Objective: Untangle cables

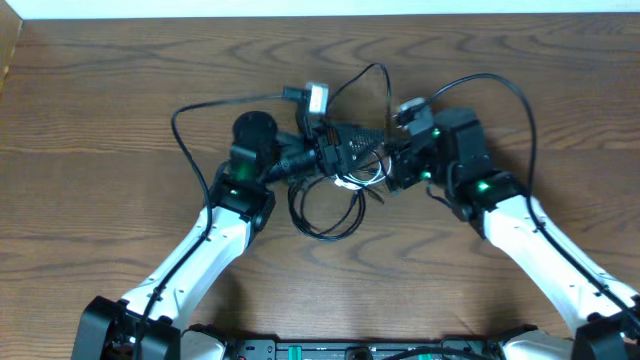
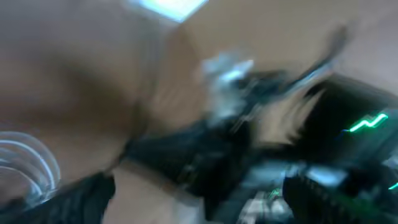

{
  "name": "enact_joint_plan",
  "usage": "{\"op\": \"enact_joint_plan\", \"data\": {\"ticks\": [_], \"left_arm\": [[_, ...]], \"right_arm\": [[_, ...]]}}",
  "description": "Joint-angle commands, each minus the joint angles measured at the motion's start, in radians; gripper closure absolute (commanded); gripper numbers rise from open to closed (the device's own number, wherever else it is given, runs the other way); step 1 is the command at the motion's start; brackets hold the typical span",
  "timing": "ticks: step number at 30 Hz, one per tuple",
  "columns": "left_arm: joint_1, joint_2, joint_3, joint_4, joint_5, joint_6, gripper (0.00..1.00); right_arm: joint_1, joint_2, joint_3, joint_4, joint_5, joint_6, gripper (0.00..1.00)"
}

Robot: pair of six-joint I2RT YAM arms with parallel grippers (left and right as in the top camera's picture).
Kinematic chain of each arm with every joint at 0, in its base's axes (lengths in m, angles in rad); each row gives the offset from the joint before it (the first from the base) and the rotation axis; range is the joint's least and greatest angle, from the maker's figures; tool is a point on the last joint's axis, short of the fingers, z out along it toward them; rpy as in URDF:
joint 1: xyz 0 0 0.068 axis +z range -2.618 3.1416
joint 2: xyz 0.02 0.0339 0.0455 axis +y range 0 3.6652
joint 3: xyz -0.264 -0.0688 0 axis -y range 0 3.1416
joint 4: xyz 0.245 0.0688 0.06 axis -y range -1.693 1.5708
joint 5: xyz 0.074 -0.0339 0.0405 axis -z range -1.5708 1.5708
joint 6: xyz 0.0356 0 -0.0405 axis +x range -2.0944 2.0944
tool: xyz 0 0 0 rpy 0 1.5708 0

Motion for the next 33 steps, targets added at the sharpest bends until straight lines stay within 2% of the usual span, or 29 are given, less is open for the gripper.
{"op": "enact_joint_plan", "data": {"ticks": [1,6,14,16,18,23,24,26,28,30,31,33], "left_arm": [[-0.002,-0.001,0.006,-0.213,-0.063,0.270,0.08],[-0.002,-0.001,0.006,-0.392,-0.128,0.406,0.08],[-0.002,-0.001,0.005,-0.627,-0.380,0.459,0.08],[-0.002,-0.001,0.005,-0.655,-0.397,0.486,0.12],[-0.002,-0.001,0.005,-0.663,-0.397,0.492,0.20],[-0.002,-0.001,0.005,-0.662,-0.397,0.491,0.26],[-0.002,-0.001,0.005,-0.661,-0.397,0.491,0.25],[-0.002,-0.001,0.005,-0.656,-0.393,0.491,0.17],[-0.005,-0.001,0.005,-0.633,-0.375,0.491,0.14],[-0.011,-0.001,0.005,-0.593,-0.327,0.491,0.12],[-0.017,-0.001,0.005,-0.566,-0.296,0.491,0.04],[-0.034,-0.001,0.005,-0.521,-0.253,0.491,0.02]], "right_arm": [[-0.079,-0.119,0.014,-0.031,0.171,0.073,0.99],[-0.163,-0.242,0.018,-0.097,0.328,0.068,0.99],[-0.291,-0.366,0.111,-0.155,0.373,0.048,0.99],[-0.299,-0.376,0.168,-0.169,0.369,0.029,0.99],[-0.298,-0.376,0.230,-0.190,0.364,0.019,0.99],[-0.298,-0.375,0.354,-0.214,0.307,0.013,0.99],[-0.298,-0.375,0.373,-0.217,0.298,0.014,0.99],[-0.298,-0.375,0.405,-0.221,0.274,0.027,0.99],[-0.298,-0.375,0.430,-0.233,0.220,0.032,0.99],[-0.298,-0.375,0.437,-0.239,0.170,0.058,0.99],[-0.298,-0.375,0.437,-0.240,0.134,0.073,0.99],[-0.298,-0.374,0.437,-0.240,0.080,0.098,0.99]]}}
